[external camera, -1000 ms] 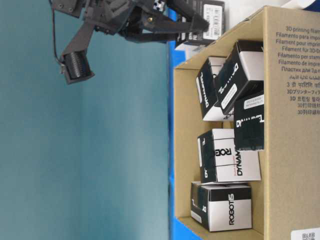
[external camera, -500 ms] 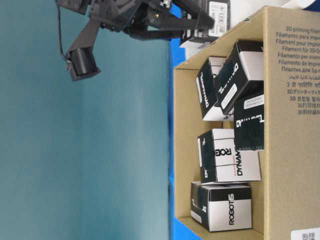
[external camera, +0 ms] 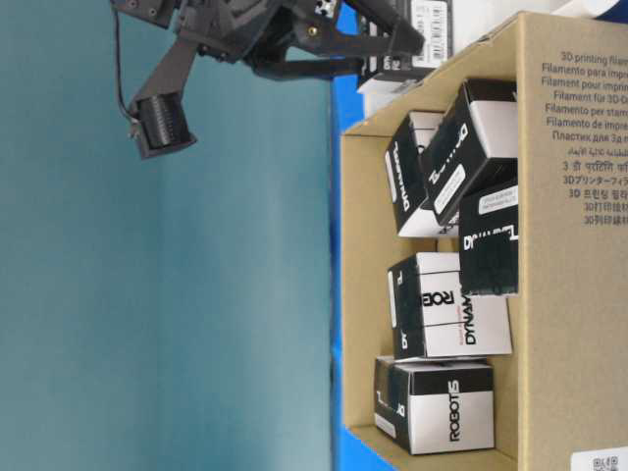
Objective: Pick a box that is randomly placed inside the cardboard box.
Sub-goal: 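Lower the held box into the upper part of the white tray, then open the right gripper and withdraw it to the right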
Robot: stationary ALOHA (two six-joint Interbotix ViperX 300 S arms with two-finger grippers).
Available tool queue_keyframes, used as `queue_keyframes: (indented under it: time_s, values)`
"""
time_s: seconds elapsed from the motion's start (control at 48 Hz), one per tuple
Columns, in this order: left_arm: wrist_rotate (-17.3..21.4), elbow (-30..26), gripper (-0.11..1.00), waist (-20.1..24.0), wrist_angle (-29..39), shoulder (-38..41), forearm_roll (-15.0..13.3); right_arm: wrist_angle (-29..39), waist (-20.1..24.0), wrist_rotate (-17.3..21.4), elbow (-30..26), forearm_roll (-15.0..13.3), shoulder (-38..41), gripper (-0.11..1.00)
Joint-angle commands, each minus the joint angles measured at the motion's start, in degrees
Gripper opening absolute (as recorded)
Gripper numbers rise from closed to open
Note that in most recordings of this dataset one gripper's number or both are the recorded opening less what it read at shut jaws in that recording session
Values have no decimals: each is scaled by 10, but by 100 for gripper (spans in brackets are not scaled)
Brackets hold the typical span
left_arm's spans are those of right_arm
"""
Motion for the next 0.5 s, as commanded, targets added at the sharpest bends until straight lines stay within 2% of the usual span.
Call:
queue_keyframes:
  time_s: [0.0, 0.375, 0.479]
  values:
    - [-1, -11, -7, 0, -5, 4, 2, -11, 4, 1, -2, 1, 0, 100]
    - [-2, -11, -7, 0, -5, 3, 2, 2, 6, 0, -9, 0, -20, 99]
    - [-15, -10, -7, 1, -4, 4, 2, 7, 7, 1, -11, 0, -41, 99]
